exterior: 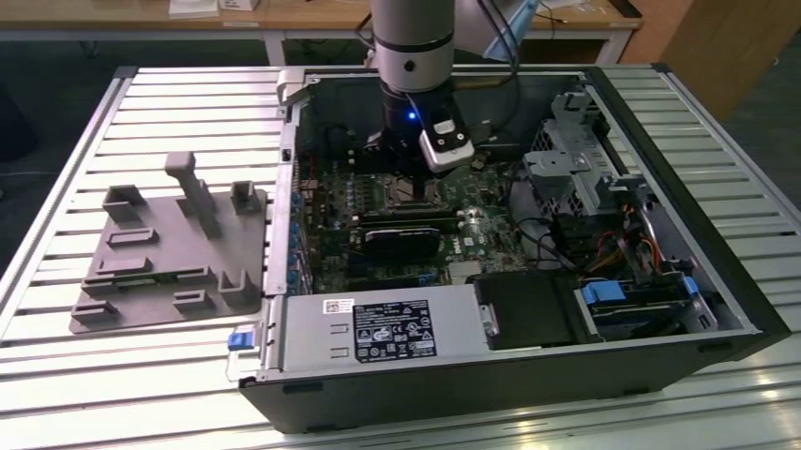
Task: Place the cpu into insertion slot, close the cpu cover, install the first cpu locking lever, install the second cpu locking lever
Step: 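Install the second cpu locking lever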
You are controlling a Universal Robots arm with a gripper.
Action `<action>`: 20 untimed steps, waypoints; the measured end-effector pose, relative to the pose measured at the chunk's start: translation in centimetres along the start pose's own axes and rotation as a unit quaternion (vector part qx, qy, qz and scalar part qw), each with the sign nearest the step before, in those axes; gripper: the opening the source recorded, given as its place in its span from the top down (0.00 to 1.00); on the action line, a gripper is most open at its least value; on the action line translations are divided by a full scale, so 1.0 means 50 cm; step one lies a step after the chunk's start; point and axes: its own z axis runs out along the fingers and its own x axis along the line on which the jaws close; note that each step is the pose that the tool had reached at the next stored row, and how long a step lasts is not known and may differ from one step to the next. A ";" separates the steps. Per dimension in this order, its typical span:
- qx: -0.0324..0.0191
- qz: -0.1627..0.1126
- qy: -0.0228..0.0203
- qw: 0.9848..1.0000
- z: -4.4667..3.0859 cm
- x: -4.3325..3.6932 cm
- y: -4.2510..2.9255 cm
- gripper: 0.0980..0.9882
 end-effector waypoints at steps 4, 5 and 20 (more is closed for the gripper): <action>-0.001 -0.006 0.000 1.000 0.001 0.015 -0.004 0.99; -0.003 -0.007 0.001 1.000 0.002 0.017 -0.005 0.99; -0.014 -0.010 0.003 1.000 0.013 0.029 -0.021 0.99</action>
